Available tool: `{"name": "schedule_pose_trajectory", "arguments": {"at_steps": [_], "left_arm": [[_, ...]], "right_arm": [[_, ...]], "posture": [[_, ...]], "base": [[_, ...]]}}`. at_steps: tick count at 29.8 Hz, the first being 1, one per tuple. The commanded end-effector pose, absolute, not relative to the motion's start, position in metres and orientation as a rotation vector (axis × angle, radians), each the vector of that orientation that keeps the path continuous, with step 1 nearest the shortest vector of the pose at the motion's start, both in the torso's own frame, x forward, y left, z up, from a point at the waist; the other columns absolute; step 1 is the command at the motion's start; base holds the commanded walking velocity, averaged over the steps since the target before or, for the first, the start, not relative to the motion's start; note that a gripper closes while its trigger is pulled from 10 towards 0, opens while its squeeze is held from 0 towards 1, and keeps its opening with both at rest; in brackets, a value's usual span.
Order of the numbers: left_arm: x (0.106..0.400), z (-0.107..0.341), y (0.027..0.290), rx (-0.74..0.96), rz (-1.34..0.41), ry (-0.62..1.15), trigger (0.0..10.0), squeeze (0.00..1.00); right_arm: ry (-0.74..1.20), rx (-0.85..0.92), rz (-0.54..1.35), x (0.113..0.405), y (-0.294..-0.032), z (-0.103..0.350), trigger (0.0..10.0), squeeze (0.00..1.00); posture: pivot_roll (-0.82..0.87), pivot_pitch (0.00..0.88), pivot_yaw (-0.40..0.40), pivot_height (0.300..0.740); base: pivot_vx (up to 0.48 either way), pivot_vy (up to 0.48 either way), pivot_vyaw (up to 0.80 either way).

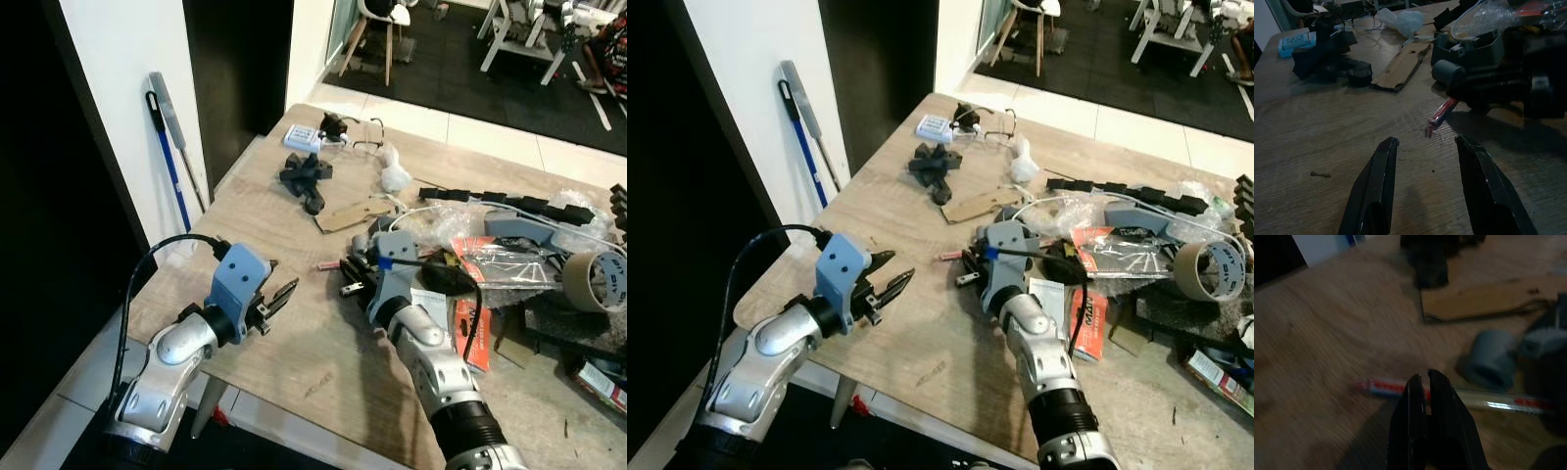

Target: Picking trash to rubbish bin

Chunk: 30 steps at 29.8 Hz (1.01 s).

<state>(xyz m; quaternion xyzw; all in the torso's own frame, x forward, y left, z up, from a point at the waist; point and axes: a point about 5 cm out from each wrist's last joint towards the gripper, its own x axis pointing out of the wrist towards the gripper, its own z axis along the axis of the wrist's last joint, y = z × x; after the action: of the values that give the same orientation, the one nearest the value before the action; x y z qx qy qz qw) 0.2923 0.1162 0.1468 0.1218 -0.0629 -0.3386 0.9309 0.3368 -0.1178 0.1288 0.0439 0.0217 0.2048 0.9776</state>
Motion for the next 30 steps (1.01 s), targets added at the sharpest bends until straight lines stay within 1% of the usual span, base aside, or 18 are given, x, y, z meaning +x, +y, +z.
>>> {"name": "schedule_pose_trajectory", "arguments": {"at_steps": [1,13,15,16,17,18,19,22,23,25,26,30], "left_arm": [[0.291,0.142,0.119,0.265,-0.701,-0.104,10.0,0.0],[0.293,0.145,0.123,0.245,-0.684,-0.111,10.0,0.0],[0.293,0.146,0.124,0.231,-0.678,-0.116,10.0,0.0],[0.294,0.147,0.124,0.223,-0.677,-0.117,10.0,0.0],[0.294,0.147,0.124,0.223,-0.677,-0.117,10.0,0.0],[0.294,0.147,0.124,0.215,-0.677,-0.118,10.0,0.0],[0.294,0.147,0.123,0.211,-0.676,-0.119,10.0,0.0],[0.294,0.148,0.123,0.208,-0.676,-0.12,10.0,0.0],[0.294,0.148,0.124,0.201,-0.673,-0.122,10.0,0.0],[0.294,0.149,0.125,0.192,-0.666,-0.124,10.0,0.0],[0.293,0.149,0.126,0.187,-0.662,-0.125,10.0,0.0],[0.293,0.15,0.127,0.183,-0.657,-0.127,10.0,0.0]], "right_arm": [[-0.003,0.127,0.432,0.336,-0.117,0.143,0.0,0.0],[-0.114,0.105,0.49,0.334,-0.109,0.179,0.0,0.0],[-0.153,0.153,0.507,0.333,-0.106,0.195,0.0,0.0],[-0.16,0.224,0.509,0.333,-0.106,0.202,0.0,0.0],[-0.16,0.224,0.509,0.333,-0.106,0.202,0.0,0.0],[-0.166,0.305,0.503,0.333,-0.106,0.208,0.0,0.0],[-0.168,0.39,0.482,0.335,-0.109,0.212,0.0,0.0],[-0.168,0.442,0.468,0.336,-0.112,0.214,0.0,0.0],[-0.173,0.518,0.447,0.337,-0.116,0.218,0.0,0.0],[-0.192,0.615,0.43,0.337,-0.123,0.225,0.0,0.0],[-0.205,0.645,0.426,0.337,-0.126,0.229,0.0,0.0],[-0.223,0.632,0.425,0.336,-0.128,0.233,0.0,0.0]], "posture": [[-0.04,0.155,-0.054,0.74],[-0.04,0.164,-0.051,0.74],[-0.04,0.164,-0.049,0.74],[-0.04,0.164,-0.049,0.74],[-0.04,0.164,-0.049,0.74],[-0.04,0.164,-0.049,0.74],[-0.04,0.165,-0.05,0.74],[-0.04,0.167,-0.051,0.74],[-0.04,0.168,-0.052,0.74],[-0.04,0.168,-0.052,0.74],[-0.04,0.168,-0.052,0.74],[-0.04,0.168,-0.049,0.74]], "base": [[0.0,0.0,0.0],[0.0,0.0,0.0],[0.0,0.0,0.0],[0.0,0.0,0.0],[0.0,0.0,0.0],[0.0,0.0,0.0],[0.0,0.0,0.0],[0.0,0.0,0.0],[0.0,0.0,0.0],[0.0,0.0,0.0],[0.0,0.0,0.0],[0.0,0.0,0.0]]}}
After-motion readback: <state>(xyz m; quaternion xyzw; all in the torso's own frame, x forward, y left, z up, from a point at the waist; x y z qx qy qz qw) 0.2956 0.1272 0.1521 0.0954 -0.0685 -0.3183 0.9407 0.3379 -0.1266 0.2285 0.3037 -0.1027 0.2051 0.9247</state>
